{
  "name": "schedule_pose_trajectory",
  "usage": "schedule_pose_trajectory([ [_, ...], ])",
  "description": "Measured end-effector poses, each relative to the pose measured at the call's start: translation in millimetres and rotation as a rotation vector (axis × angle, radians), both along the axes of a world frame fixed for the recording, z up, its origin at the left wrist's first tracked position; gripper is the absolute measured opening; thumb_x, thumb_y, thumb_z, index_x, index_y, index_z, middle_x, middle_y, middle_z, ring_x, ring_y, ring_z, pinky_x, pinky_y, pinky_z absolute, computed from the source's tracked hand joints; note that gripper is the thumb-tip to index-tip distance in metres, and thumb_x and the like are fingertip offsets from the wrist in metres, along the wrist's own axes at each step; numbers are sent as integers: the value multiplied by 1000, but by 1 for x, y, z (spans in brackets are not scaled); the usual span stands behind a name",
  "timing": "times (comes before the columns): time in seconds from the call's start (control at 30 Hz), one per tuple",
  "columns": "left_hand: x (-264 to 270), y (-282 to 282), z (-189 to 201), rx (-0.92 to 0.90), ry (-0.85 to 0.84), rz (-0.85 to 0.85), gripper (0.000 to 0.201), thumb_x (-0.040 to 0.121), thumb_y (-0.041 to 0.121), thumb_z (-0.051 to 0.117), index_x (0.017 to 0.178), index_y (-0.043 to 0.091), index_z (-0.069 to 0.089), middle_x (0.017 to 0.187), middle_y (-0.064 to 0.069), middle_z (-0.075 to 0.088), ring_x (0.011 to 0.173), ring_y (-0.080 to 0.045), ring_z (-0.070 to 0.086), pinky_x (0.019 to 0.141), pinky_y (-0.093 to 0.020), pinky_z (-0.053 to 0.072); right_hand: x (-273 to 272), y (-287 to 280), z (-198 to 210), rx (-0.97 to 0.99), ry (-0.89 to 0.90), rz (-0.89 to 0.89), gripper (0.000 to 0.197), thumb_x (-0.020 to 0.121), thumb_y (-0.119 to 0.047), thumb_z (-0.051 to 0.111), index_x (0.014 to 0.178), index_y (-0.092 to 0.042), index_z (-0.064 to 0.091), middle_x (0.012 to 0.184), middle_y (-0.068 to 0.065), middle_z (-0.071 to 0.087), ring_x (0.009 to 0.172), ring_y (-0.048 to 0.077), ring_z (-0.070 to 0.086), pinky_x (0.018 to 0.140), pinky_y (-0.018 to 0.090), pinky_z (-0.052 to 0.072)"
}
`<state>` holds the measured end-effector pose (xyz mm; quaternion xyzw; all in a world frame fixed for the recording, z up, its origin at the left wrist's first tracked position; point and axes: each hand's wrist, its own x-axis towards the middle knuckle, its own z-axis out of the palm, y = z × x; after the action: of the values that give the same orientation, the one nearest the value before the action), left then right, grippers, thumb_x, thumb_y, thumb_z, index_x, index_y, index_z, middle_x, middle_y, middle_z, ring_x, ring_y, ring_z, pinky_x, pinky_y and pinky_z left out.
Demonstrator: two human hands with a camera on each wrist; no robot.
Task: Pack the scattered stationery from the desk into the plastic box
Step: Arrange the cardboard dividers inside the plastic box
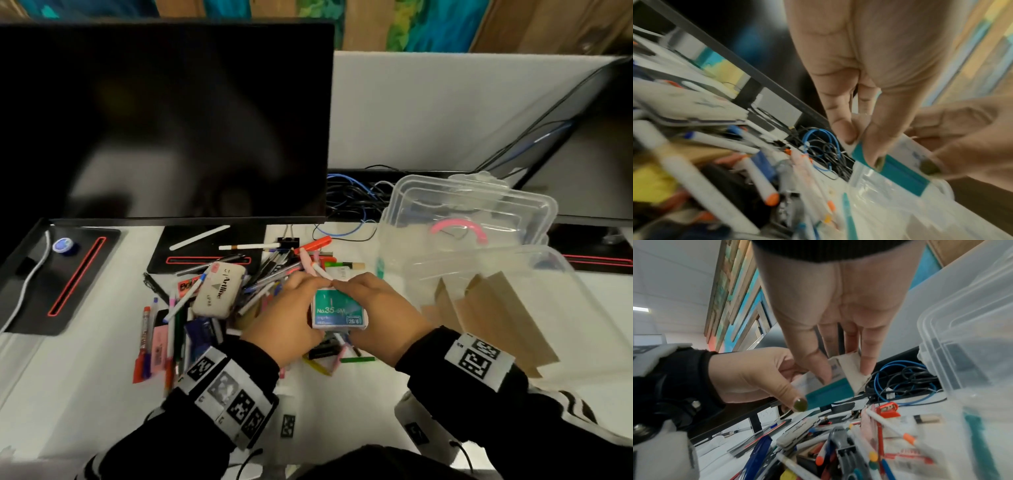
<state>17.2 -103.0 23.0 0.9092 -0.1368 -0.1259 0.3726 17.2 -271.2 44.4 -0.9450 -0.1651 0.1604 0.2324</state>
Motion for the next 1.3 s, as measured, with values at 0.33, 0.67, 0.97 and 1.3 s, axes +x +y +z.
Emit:
schedule_pose_trajectory([
  [0.33,2,-101,14,-75,-116,-148,73,75,30,75,138,27,38,124,12,36,105,3,42,86,2,30,5,-108,41,-175,-71,60,75,82,-32,64,147,-25,27,130,-6,40,123,11,41,86,5,21],
  [0.67,10,-136,-26,118,-128,-145,65,89,45,54,145,37,22,153,20,6,138,4,-5,112,-17,2,8,-211,29,-342,91,82,60,69,-37,75,123,-34,49,115,-14,47,99,5,49,84,13,37],
  [0.97,17,-150,-28,61,-98,-52,61,93,17,46,147,34,20,154,24,-2,131,13,15,107,-16,23,9,-218,3,-486,205,277,62,72,-40,75,124,-28,45,121,-8,47,110,13,48,92,22,38],
  [1.3,22,-154,-18,67,22,50,76,92,20,46,149,36,-2,154,25,-9,117,-2,46,89,-17,41,15,-208,-30,-555,265,285,55,77,-41,71,121,-19,46,118,0,54,108,22,52,94,34,45],
])
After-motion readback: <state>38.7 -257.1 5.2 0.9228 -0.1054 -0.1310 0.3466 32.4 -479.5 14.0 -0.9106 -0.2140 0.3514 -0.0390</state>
